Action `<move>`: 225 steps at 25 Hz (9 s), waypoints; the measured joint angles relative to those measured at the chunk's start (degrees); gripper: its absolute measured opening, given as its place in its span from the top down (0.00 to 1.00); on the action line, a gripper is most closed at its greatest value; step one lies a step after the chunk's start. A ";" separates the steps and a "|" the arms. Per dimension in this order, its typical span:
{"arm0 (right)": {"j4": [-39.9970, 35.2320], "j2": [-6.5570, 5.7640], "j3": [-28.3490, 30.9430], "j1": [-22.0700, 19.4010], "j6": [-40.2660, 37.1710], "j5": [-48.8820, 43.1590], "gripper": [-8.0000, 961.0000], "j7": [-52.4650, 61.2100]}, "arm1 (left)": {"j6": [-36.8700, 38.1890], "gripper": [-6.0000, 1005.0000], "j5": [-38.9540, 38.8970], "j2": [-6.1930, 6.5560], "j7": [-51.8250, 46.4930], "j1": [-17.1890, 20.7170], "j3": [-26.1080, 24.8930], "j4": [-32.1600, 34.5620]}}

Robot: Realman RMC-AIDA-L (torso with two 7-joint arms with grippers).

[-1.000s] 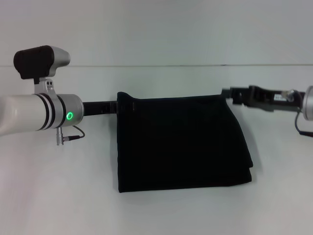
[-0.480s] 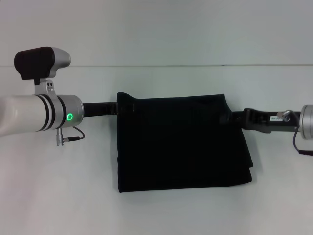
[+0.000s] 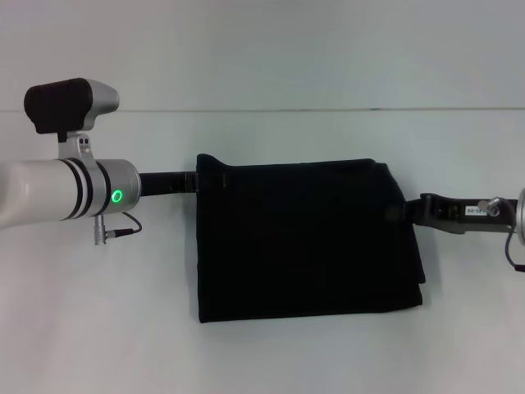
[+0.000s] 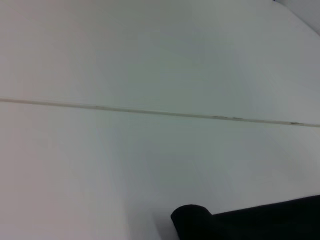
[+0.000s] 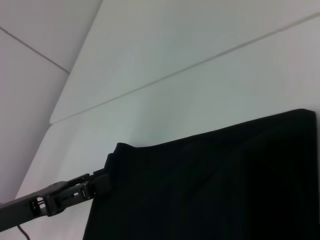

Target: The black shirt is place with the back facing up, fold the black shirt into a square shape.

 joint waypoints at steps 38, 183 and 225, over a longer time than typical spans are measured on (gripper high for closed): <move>-5.24 2.80 -1.36 4.38 4.64 -0.18 0.59 -3.13 | 0.17 0.05 0.02 0.25 0.18 1.36 -0.19 1.47; -12.65 2.82 6.25 -5.81 -8.47 3.97 0.25 -26.86 | 24.20 0.65 -2.79 -0.41 4.53 7.48 0.93 22.71; -18.74 3.82 0.28 -5.72 -11.72 -1.05 0.04 -36.72 | 39.49 0.04 -4.73 -2.67 34.71 8.24 2.99 21.39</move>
